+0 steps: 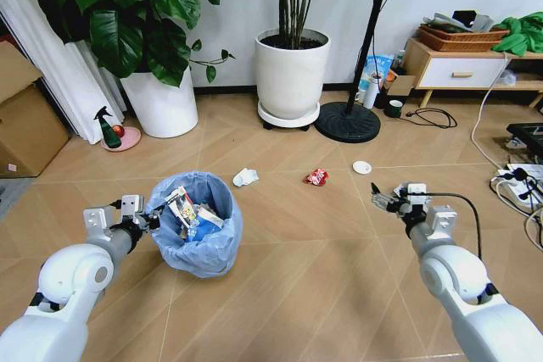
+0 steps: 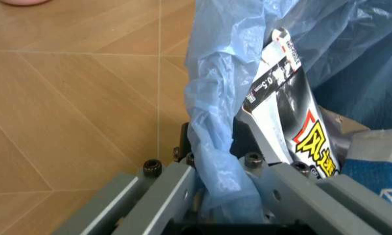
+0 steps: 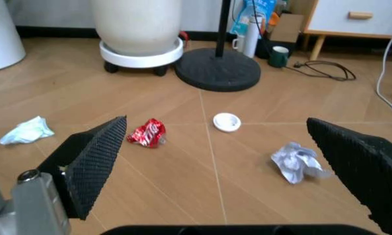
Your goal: Pick up the trash bin and place the garbage on the floor into it.
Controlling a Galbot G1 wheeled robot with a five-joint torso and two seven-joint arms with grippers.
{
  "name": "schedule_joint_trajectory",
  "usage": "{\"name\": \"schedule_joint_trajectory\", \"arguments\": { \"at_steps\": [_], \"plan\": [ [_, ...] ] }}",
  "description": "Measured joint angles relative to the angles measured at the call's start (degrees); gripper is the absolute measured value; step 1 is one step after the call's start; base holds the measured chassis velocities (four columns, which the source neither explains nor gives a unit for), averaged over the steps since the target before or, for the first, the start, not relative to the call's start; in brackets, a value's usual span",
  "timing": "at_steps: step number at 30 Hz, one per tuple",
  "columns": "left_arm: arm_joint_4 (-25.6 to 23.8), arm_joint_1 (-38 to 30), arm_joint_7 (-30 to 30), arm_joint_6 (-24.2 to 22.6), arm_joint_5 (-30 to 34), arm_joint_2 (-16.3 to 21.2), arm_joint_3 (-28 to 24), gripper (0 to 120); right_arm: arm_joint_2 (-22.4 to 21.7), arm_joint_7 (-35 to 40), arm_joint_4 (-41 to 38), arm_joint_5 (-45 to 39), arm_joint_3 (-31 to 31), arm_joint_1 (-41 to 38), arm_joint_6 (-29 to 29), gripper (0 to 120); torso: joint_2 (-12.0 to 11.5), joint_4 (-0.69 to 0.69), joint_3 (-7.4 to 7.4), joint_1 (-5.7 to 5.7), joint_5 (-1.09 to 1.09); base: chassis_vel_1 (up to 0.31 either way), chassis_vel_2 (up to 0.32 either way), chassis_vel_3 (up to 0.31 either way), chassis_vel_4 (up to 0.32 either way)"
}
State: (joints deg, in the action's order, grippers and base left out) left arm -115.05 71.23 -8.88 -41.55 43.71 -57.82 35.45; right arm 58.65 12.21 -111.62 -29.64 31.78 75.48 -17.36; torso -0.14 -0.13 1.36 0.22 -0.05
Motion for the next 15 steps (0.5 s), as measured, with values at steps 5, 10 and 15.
{"name": "schedule_joint_trajectory", "arguments": {
  "at_steps": [5, 10, 15],
  "plan": [
    [-0.18, 0.01, -0.14, 0.00, -0.07, -0.02, -0.19, 0, 0.76, -0.44, -0.25, 0.44, 0.88, 1.12, 0.36, 100, 0.00, 0.00, 0.00, 0.00, 0.00, 0.000, 0.000, 0.000, 0.000],
    [-0.46, 0.21, -0.28, -0.01, -0.10, -0.03, -0.35, 0, 1.31, -0.64, -0.42, 0.62, 1.17, 1.47, 0.55, 100, 0.00, 0.01, 0.00, 0.00, 0.00, -0.036, 0.048, 0.035, -0.045],
    [-0.48, 0.23, -0.33, -0.02, -0.14, -0.04, -0.41, 0, 1.68, -0.65, -0.48, 0.69, 1.00, 1.49, 0.57, 100, 0.00, 0.02, 0.01, 0.00, 0.00, -0.100, 0.106, 0.101, -0.121]
  ]
}}
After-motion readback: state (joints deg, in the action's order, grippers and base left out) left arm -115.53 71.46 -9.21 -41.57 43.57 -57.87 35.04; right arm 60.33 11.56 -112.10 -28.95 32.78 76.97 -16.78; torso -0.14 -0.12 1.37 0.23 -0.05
